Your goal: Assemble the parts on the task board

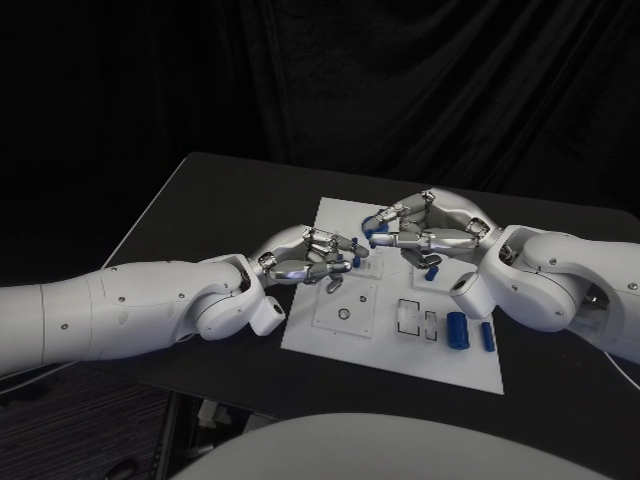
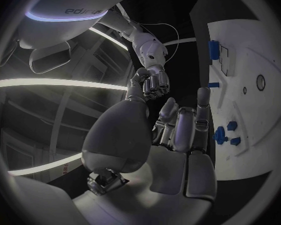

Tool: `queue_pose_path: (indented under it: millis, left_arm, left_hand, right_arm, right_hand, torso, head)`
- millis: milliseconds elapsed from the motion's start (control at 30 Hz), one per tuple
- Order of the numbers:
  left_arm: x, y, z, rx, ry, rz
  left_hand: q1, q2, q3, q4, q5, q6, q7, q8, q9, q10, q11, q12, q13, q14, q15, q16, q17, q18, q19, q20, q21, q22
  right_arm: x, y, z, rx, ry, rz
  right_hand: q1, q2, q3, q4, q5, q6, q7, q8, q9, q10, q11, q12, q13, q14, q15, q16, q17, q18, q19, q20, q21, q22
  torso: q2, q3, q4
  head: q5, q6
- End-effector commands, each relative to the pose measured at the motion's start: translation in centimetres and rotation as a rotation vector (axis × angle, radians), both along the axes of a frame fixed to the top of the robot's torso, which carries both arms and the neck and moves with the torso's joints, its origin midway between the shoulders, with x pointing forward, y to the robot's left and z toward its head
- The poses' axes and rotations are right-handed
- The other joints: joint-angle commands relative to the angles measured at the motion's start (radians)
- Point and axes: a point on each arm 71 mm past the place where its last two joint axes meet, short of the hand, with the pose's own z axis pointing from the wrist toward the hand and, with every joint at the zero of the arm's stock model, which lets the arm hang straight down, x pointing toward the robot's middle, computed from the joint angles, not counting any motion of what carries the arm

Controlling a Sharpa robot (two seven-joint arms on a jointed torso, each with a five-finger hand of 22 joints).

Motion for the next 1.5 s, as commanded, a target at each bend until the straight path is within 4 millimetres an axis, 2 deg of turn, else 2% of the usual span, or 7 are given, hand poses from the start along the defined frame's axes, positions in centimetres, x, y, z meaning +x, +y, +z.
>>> queue_pose_path:
  millis: [33, 100, 133, 200, 333, 700, 1500]
  left_arm:
    - [0.1, -0.1, 0.4, 0.024, -0.027, -0.022]
    - [0.2, -0.1, 0.5, 0.025, -0.027, -0.026]
    - [0.2, -0.1, 0.6, 0.026, -0.027, -0.028]
    - [0.3, -0.1, 0.7, 0.029, -0.026, -0.029]
    - [0.4, -0.1, 0.8, 0.039, -0.026, -0.025]
    - [0.7, -0.2, 1.2, 0.035, -0.071, 0.013]
    - [0.6, -1.7, 1.9, -0.087, -0.043, 0.029]
  left_hand:
    - [0.031, 0.036, 0.008, -0.022, 0.039, 0.042, 0.007, 0.044, 0.023, 0.359, -0.017, 0.139, 0.233, 0.166, -0.015, 0.016, 0.263, -0.084, 0.352, -0.01, 0.289, 0.174]
    - [0.059, 0.051, 0.013, -0.044, 0.1, 0.056, 0.003, 0.06, 0.032, 0.452, -0.026, 0.169, 0.273, 0.166, -0.024, 0.016, 0.263, -0.108, 0.461, -0.021, 0.384, 0.234]
    - [0.098, 0.063, 0.029, -0.066, 0.176, 0.063, -0.001, 0.066, 0.036, 0.452, -0.03, 0.169, 0.273, 0.166, -0.029, 0.016, 0.263, -0.121, 0.516, -0.024, 0.427, 0.261]
    - [0.132, 0.081, 0.039, -0.093, 0.197, 0.079, -0.009, 0.082, 0.045, 0.452, -0.04, 0.169, 0.273, 0.166, -0.038, 0.016, 0.263, -0.148, 0.628, -0.034, 0.512, 0.314]
    - [0.15, 0.104, 0.047, -0.11, 0.159, 0.082, -0.018, 0.094, 0.053, 0.452, -0.051, 0.169, 0.273, 0.166, -0.051, 0.016, 0.263, -0.168, 0.708, -0.047, 0.564, 0.346]
    - [0.24, 0.13, 0.107, -0.186, 0.132, -0.027, -0.024, 0.069, 0.042, 0.452, -0.071, 0.169, 0.273, 0.166, -0.072, 0.016, 0.263, -0.168, 0.708, -0.068, 0.564, 0.346]
    - [0.235, 0.154, 0.129, -0.183, 0.141, -0.011, -0.028, 0.084, 0.034, 0.452, -0.075, 0.169, 0.273, 0.166, -0.074, 0.016, 0.263, -0.168, 0.708, -0.07, 0.564, 0.346]
  right_arm:
    - [0.1, -0.2, -0.2, -0.01, 0.012, -0.009]
    - [0.2, -0.2, -0.2, -0.011, 0.012, -0.011]
    - [0.2, -0.3, -0.2, -0.011, 0.012, -0.012]
    - [0.2, -0.3, -0.2, -0.012, 0.012, -0.013]
    - [0.2, -0.3, -0.3, -0.013, 0.013, -0.011]
    - [0.2, -0.1, -0.3, -0.014, 0.018, -0.002]
    - [0.1, 0.1, -0.4, -0.02, 0.034, 0.02]
  right_hand:
    - [-0.002, 0.01, -0.005, 0.002, -0.001, 0.003, -0.006, 0.002, 0.069, 0.104, 0.001, 0.003, 0.263, 0.103, 0.003, 0.003, 0.263, 0.013, 0.047, -0.001, -0.004, 0.225]
    - [-0.002, 0.01, -0.005, 0.002, -0.001, 0.003, -0.006, 0.002, 0.069, 0.104, 0.001, 0.003, 0.263, 0.103, 0.003, 0.003, 0.263, 0.013, 0.047, -0.001, -0.004, 0.225]
    - [-0.002, 0.01, -0.005, 0.002, -0.001, 0.003, -0.006, 0.002, 0.069, 0.104, 0.001, 0.003, 0.263, 0.103, 0.003, 0.003, 0.263, 0.013, 0.047, -0.001, -0.004, 0.225]
    - [-0.002, 0.01, -0.005, 0.002, -0.001, 0.003, -0.006, 0.002, 0.069, 0.104, 0.001, 0.003, 0.263, 0.103, 0.003, 0.003, 0.263, 0.013, 0.047, -0.001, -0.004, 0.225]
    - [-0.002, 0.01, -0.005, 0.002, -0.001, 0.003, -0.006, 0.002, 0.069, 0.104, 0.001, 0.003, 0.263, 0.103, 0.003, 0.003, 0.263, 0.013, 0.047, -0.001, -0.004, 0.225]
    - [0.0, 0.01, -0.006, 0.002, -0.002, 0.003, -0.007, 0.003, 0.069, 0.104, 0.001, 0.003, 0.263, 0.103, 0.003, 0.003, 0.263, 0.013, 0.046, 0.0, -0.005, 0.225]
    - [0.001, 0.011, -0.007, 0.002, -0.002, 0.002, -0.006, 0.003, 0.07, 0.104, 0.001, 0.003, 0.263, 0.103, 0.003, 0.003, 0.263, 0.014, 0.045, 0.0, -0.008, 0.224]
  torso:
    - [-0.001, 0.0007, 0.0015]
    - [-0.001, 0.0012, 0.0005]
    - [-0.001, 0.0012, -0.0004]
    - [-0.001, 0.0012, -0.0017]
    - [0.0, 0.0004, -0.0034]
    - [0.003, 0.0006, -0.0041]
    - [0.002, -0.0014, -0.0008]
  head:
    - [-0.003, 0.0]
    - [-0.002, 0.0]
    - [-0.001, 0.0]
    - [-0.001, 0.0]
    - [-0.002, 0.0]
    - [-0.006, 0.0]
    - [-0.006, 0.0]
